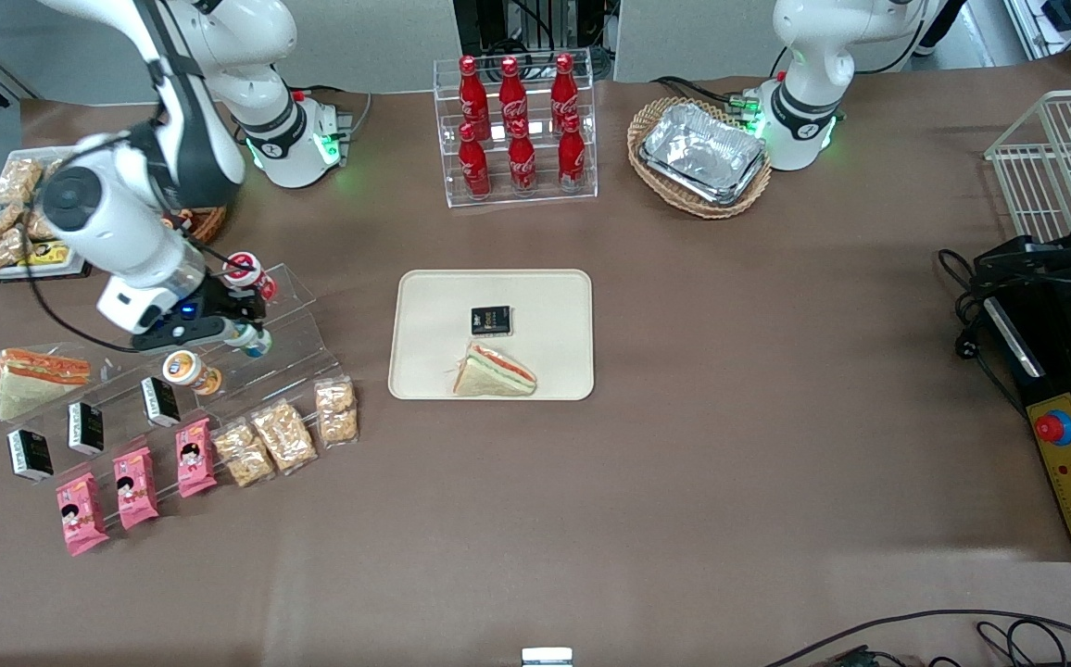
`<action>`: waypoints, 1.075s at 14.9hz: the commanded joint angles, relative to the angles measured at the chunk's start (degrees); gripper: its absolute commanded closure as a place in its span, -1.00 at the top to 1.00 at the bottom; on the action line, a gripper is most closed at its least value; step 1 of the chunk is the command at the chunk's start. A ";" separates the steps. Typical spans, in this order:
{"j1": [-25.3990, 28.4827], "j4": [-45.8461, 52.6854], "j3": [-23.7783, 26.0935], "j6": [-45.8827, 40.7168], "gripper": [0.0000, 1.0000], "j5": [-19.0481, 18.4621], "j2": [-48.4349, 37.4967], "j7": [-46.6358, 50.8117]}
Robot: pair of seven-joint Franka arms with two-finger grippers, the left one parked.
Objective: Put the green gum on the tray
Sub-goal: 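Lift the green gum jar off the rack and carry it toward the tray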
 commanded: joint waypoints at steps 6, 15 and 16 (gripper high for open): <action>2.01 32.05 2.55 -33.51 -0.63 0.58 2.39 3.37; 2.27 35.50 16.15 -34.24 -0.63 6.12 2.21 36.10; 2.36 33.06 17.48 -32.32 -0.64 5.69 1.95 38.85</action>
